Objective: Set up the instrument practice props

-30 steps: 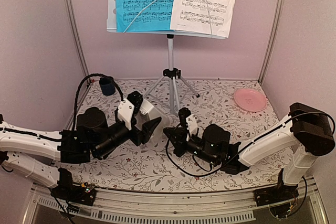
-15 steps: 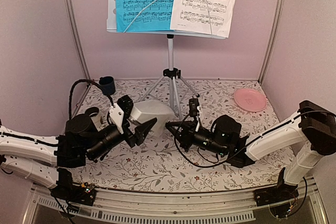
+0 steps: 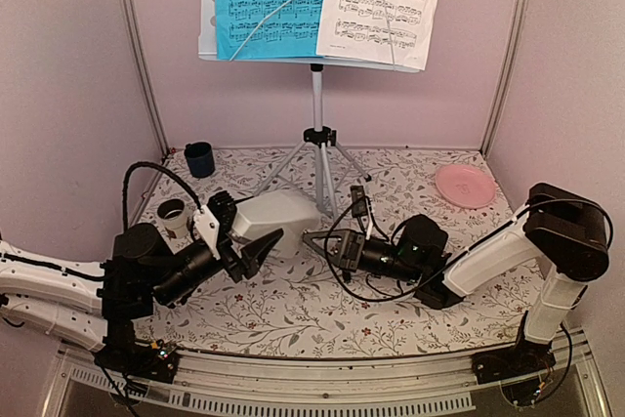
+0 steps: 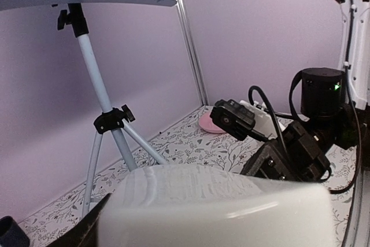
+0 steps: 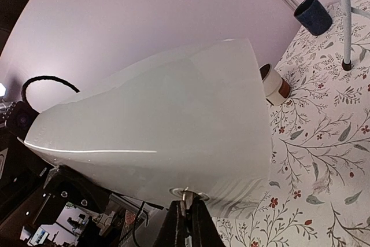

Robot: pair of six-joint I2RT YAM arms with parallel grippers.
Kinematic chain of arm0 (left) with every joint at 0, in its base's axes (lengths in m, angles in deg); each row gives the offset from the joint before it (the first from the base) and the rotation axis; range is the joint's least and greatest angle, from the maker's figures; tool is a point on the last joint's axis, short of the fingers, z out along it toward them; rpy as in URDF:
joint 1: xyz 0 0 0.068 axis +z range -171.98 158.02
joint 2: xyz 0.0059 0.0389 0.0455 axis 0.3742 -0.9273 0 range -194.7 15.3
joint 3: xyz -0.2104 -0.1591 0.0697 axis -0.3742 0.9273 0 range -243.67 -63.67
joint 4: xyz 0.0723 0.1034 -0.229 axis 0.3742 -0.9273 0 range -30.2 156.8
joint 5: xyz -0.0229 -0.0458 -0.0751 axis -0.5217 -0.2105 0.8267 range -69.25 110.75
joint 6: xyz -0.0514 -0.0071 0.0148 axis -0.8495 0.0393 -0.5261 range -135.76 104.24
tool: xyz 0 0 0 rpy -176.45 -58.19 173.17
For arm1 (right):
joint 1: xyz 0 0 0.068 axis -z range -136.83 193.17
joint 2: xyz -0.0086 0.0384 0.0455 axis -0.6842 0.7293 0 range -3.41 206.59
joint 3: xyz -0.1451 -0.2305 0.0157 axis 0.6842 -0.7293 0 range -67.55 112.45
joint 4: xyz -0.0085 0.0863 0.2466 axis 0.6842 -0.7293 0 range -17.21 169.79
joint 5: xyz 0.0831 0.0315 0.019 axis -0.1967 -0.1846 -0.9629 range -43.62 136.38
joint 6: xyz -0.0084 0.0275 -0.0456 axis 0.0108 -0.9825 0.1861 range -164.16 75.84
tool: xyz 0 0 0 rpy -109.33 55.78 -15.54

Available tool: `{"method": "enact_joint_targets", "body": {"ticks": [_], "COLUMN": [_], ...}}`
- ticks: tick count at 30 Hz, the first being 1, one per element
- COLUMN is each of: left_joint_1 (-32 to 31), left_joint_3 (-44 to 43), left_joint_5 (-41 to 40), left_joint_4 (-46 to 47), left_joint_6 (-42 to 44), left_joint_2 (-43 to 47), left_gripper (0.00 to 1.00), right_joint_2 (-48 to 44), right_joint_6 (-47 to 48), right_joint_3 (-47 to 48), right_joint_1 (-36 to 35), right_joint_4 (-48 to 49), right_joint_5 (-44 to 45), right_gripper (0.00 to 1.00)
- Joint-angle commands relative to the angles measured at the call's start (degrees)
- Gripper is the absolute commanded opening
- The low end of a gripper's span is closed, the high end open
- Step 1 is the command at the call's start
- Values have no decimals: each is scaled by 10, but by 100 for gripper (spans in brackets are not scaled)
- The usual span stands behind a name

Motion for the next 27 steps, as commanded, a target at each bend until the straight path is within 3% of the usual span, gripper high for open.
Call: {"method": "enact_joint_targets", "body": {"ticks": [1, 5, 9, 15, 18, 22, 27], "left_joint_1": [-2, 34, 74, 84, 66, 44, 31], "left_joint_3": [-36, -93, -116, -129, -148, -181, -262], "left_joint_5": [-4, -1, 26, 165, 222, 270, 249], "left_joint_4": [-24, -119, -171, -151, -137, -126, -122], "left_joint_6": [-49, -117, -164, -178, -178, -179, -203], "left_joint_2": [6, -29, -48, -78, -111, -162, -283], "left_gripper": [17, 15, 14, 15, 14, 14, 14], "right_joint_2": [-29, -48, -90, -180, -220, -284, -383], "right_joint_6": [5, 68, 124, 190, 211, 224, 196], "right_joint_3": [9, 0, -22, -37, -30, -30, -63], "right_joint_1": [47, 46, 41, 41, 51, 82, 154], "right_joint_4": [-35, -141, -212, -304, -365, -447, -506], "right_joint_5": [59, 17, 9, 40, 55, 76, 72], "right_gripper": [13, 62, 88, 99, 99, 99, 99]}}
